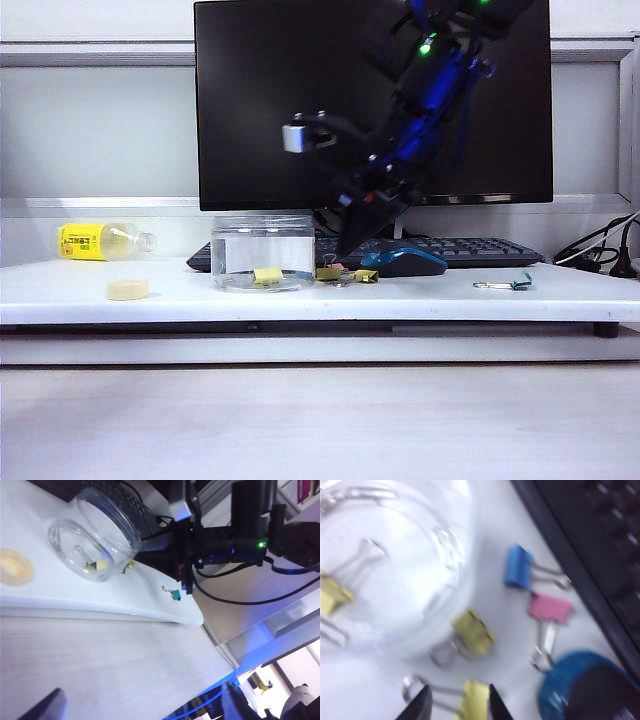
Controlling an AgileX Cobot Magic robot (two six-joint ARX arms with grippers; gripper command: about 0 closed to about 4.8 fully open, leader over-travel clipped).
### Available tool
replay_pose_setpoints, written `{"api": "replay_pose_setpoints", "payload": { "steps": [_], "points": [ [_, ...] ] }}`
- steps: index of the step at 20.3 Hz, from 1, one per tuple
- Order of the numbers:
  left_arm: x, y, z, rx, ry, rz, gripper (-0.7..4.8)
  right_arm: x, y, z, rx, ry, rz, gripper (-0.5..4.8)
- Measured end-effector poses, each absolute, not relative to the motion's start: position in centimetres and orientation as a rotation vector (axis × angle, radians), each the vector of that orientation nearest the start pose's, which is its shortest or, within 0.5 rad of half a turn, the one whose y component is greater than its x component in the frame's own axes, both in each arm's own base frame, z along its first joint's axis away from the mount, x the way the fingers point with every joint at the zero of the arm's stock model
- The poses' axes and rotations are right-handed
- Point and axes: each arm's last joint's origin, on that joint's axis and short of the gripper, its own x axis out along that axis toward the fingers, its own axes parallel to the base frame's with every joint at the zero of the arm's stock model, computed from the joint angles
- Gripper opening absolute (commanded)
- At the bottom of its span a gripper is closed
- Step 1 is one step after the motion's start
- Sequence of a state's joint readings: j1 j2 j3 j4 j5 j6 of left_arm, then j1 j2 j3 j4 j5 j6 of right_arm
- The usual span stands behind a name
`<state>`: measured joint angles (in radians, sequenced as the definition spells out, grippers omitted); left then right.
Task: Pick up the clips with the largest number of clips of the same color on the table and place them in a round transparent plastic box.
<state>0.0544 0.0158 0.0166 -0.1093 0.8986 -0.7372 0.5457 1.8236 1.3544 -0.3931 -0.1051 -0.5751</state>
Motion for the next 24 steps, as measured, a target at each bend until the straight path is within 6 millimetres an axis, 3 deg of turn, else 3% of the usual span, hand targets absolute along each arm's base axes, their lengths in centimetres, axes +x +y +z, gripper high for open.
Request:
{"api": "replay_pose_setpoints", "payload": {
  "steps": [5, 10, 24],
  "points": [
    [8.7, -1.8, 15.9, -0.728, 0.400, -0.773, 4.12, 34.0, 21.4, 22.9, -0.735, 0.594, 0.838, 1.49],
    [8.7, -1.8, 15.9, -0.721, 0.397, -0.774, 4.12, 34.5, 21.6, 21.2, -0.759, 0.636, 0.841, 1.49],
    [8.7, -1.8, 15.8, -0.715, 0.395, -0.774, 4.12, 35.0, 22.0, 21.0, -0.767, 0.577, 0.837, 1.29]
  ]
}}
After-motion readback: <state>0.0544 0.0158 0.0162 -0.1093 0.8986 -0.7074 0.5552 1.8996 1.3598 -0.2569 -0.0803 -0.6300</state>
